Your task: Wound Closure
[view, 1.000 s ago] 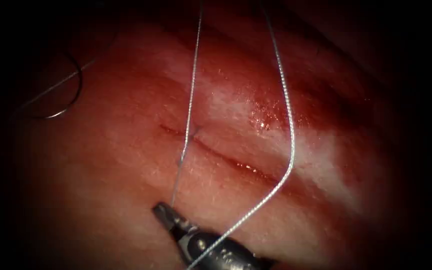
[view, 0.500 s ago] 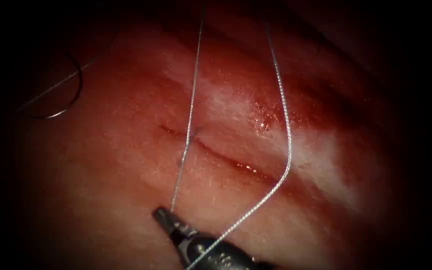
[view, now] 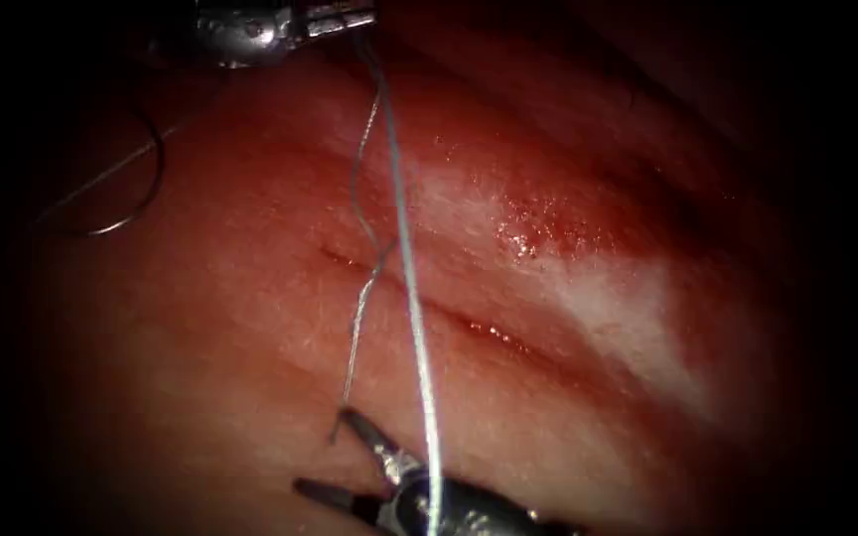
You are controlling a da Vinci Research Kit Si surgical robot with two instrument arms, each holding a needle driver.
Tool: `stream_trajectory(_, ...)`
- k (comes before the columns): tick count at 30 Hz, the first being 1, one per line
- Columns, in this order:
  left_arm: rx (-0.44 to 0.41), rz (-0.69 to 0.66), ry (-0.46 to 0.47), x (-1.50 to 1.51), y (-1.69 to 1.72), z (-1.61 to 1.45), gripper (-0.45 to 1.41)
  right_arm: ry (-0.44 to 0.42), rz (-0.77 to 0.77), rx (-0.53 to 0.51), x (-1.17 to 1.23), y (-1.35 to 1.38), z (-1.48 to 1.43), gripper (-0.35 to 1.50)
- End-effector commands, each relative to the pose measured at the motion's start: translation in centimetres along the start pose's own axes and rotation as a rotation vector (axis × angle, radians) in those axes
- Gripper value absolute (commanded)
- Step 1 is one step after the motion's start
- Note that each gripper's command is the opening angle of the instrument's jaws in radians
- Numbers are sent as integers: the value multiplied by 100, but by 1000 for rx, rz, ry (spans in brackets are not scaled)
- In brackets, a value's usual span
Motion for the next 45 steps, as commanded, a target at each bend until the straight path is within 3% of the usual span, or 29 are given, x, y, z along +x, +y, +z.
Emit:
stream_trajectory(1, 0, -7, 19, 0, 6, 2, -45, -4, 0, 24, -7, -5, 1, 115)
stream_trajectory(5, -37, -59, 117, 27, 40, -16, -45, -7, 6, 73, -1, 10, -6, 37)
stream_trajectory(6, -62, -66, 133, 34, 52, -22, -45, -7, 7, 88, 3, 21, -4, -8)
stream_trajectory(8, -93, -85, 152, 41, 66, -30, -45, -7, 12, 94, 10, 43, -2, -35)
stream_trajectory(16, -118, -136, 191, 46, 92, -39, -45, -9, 23, 91, 22, 85, 9, -35)
stream_trajectory(22, -113, -192, 226, 41, 127, -39, -45, -5, 29, 70, 22, 105, 35, -35)
stream_trajectory(24, -128, -234, 228, 35, 154, -38, -45, 31, 65, 62, 24, 119, 51, -35)
stream_trajectory(29, -143, -278, 233, 32, 167, -41, -45, 61, 123, 59, 18, 137, 73, -35)
stream_trajectory(32, -127, -337, 218, 31, 173, -43, -45, 137, 203, 89, 5, 152, 89, -35)
stream_trajectory(35, -108, -399, 204, 30, 180, -45, -45, 222, 252, 124, 5, 160, 92, -35)
stream_trajectory(38, -92, -486, 150, 29, 188, -48, -45, 254, 260, 127, 13, 168, 95, -35)
stream_trajectory(45, -70, -549, 97, 25, 199, -51, -45, 340, 310, 174, 22, 173, 102, -35)
